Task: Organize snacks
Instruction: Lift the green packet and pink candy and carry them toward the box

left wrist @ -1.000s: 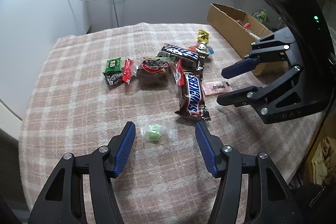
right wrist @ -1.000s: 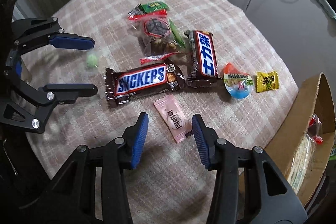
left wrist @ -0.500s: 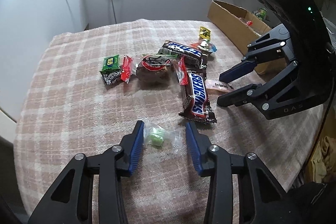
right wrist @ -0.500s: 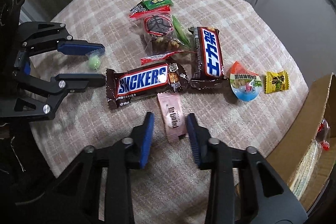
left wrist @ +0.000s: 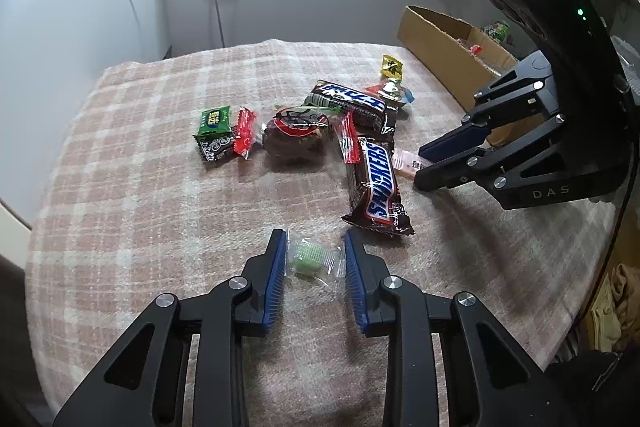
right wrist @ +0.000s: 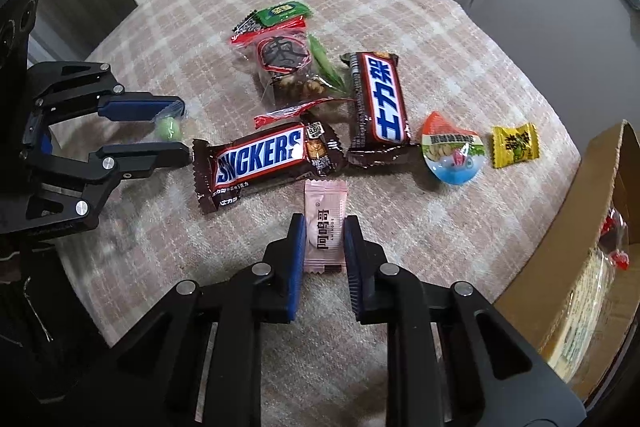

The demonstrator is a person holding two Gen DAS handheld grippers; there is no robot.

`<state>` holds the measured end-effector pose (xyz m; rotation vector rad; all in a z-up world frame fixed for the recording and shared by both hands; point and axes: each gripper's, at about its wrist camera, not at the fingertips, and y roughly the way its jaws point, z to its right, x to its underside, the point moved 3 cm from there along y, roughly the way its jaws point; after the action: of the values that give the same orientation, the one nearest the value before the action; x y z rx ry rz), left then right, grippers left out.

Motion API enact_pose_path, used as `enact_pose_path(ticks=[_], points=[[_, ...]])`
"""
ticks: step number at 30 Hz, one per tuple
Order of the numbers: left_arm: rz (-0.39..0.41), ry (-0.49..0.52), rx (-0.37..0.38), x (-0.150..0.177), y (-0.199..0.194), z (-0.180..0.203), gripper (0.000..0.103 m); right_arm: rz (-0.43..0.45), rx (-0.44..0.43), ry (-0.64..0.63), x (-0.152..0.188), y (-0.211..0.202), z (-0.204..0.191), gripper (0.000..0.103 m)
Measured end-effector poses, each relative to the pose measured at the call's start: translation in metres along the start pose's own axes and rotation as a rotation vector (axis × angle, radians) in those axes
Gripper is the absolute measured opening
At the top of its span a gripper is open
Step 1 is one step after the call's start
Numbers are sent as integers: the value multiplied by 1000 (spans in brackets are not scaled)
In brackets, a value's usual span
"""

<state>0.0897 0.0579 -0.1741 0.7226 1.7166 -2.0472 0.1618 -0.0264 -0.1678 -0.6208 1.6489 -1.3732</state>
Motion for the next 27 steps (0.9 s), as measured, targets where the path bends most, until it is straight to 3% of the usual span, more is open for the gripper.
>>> enact_pose_path(ticks=[16, 27], points=[[68, -40, 12, -6, -31, 7, 27, 130, -8, 74, 23, -57, 6, 19], [143, -23, 64, -33, -47, 36, 27, 217, 29, 164, 59, -106, 36, 19]])
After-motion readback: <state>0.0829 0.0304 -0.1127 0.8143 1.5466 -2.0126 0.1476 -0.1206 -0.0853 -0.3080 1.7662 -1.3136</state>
